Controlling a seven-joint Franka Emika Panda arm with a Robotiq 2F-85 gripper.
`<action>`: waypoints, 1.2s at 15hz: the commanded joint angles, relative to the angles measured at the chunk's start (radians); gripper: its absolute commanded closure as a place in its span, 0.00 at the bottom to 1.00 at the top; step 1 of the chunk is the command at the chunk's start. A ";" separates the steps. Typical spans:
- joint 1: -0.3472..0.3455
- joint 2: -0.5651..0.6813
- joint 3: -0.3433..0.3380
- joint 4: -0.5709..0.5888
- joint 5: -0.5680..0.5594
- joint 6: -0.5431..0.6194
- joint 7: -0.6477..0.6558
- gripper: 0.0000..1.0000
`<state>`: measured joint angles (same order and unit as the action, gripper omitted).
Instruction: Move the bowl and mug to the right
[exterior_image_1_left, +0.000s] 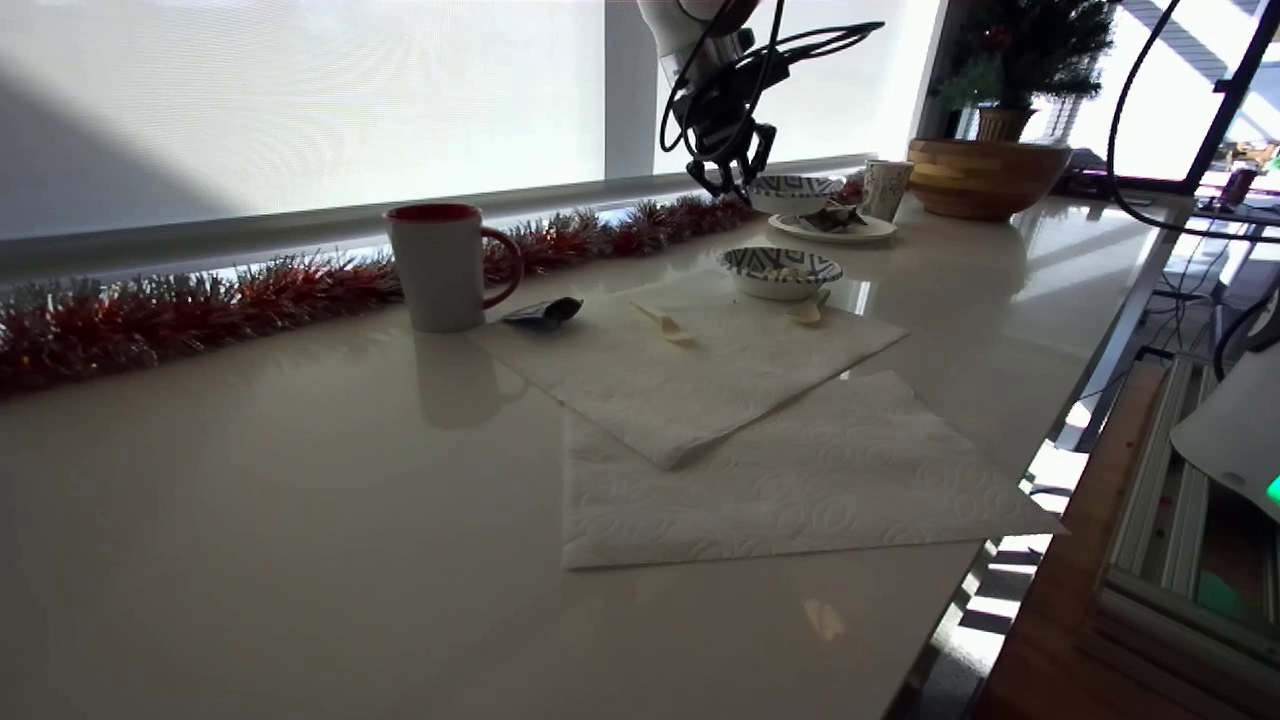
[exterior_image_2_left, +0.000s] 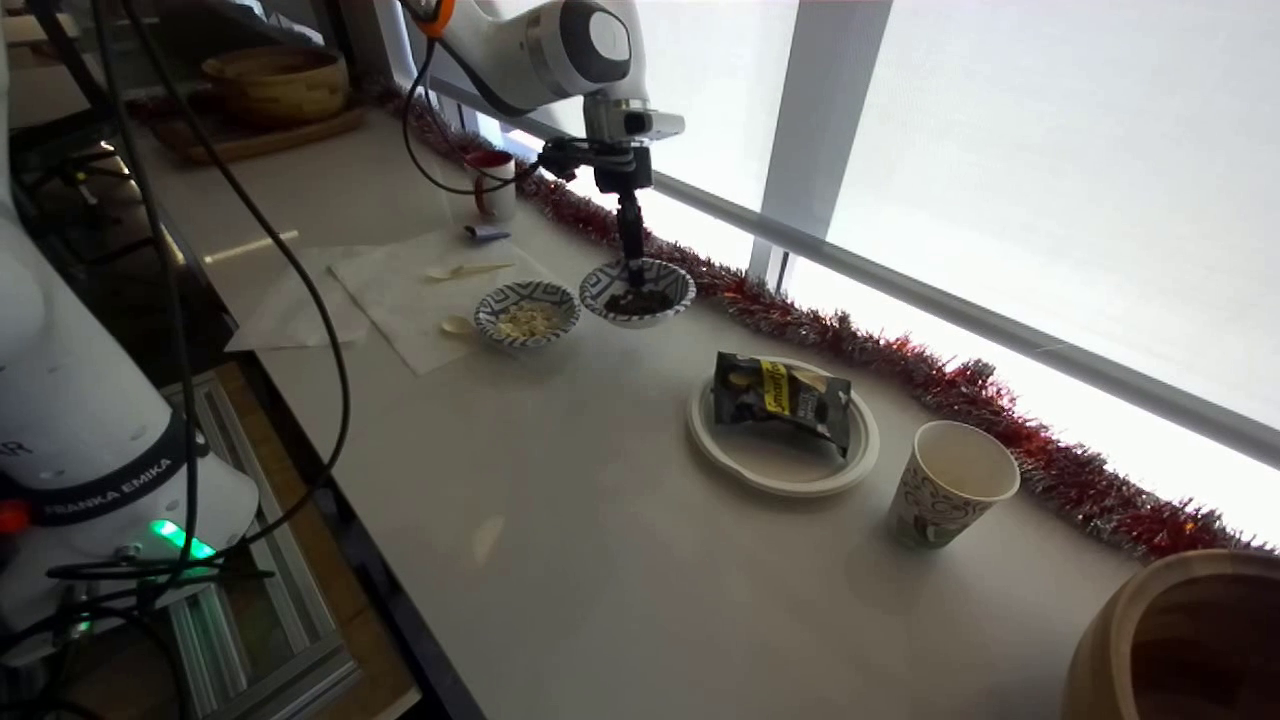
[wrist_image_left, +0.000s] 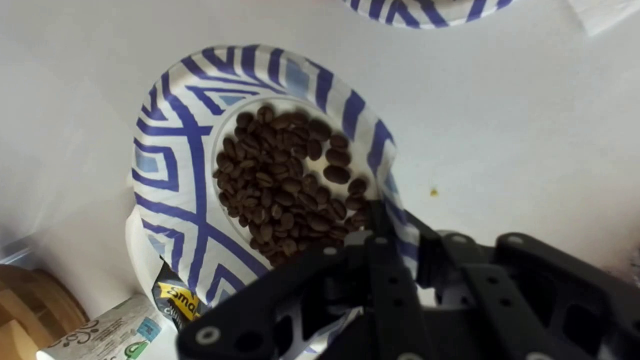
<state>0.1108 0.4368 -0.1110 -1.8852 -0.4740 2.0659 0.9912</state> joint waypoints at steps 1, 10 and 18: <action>-0.031 0.013 -0.019 -0.055 -0.003 0.130 -0.019 0.99; -0.024 0.015 -0.039 -0.109 0.028 0.218 -0.080 0.55; 0.025 -0.211 0.078 -0.181 0.090 0.151 -0.257 0.02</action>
<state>0.1276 0.3295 -0.0879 -1.9969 -0.4385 2.2052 0.8419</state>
